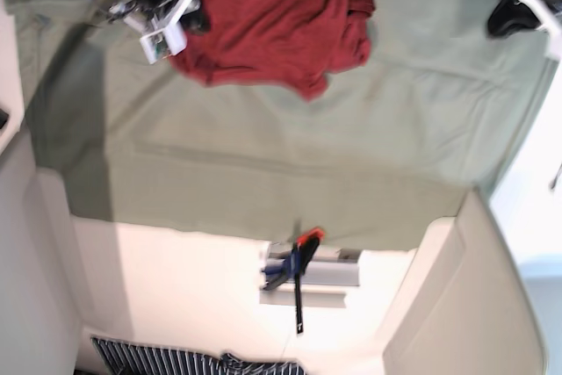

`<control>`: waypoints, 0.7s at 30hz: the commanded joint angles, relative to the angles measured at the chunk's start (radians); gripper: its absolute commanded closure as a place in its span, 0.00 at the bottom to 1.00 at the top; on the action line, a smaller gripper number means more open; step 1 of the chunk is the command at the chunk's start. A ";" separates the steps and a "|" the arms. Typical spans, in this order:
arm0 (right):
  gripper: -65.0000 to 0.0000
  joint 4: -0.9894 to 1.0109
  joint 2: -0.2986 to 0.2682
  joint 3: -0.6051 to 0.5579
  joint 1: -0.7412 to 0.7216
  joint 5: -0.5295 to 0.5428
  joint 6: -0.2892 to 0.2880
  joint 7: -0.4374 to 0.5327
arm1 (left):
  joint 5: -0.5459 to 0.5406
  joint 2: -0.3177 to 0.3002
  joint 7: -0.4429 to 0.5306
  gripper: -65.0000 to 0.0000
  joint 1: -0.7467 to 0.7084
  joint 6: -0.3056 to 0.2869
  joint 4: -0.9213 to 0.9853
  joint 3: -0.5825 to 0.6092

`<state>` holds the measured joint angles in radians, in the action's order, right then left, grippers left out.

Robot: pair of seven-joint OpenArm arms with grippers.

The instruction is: Fold the T-shirt properly

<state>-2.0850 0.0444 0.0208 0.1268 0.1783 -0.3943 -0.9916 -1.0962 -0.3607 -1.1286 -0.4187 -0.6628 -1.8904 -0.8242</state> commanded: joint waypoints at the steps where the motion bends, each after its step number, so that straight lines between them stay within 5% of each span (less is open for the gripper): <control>1: 1.00 -0.040 -0.019 -0.001 0.047 0.012 -0.003 0.015 | -0.052 -0.017 0.005 1.00 -0.040 -0.017 -0.016 -0.038; 11: 1.00 -0.102 -0.248 -0.001 0.568 0.011 0.007 0.002 | -0.338 -0.009 -0.118 1.00 -0.381 -0.035 -0.015 -0.157; 21: 1.00 -0.074 -0.277 -0.001 0.871 0.013 0.017 0.043 | -0.351 0.034 -0.140 1.00 -0.537 -0.035 0.090 -0.041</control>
<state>-2.1479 -0.2298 0.0193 0.9783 0.1864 -0.3763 -0.9482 -1.4292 -0.3191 -1.2758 -0.9421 -0.6903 -1.7882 -0.8539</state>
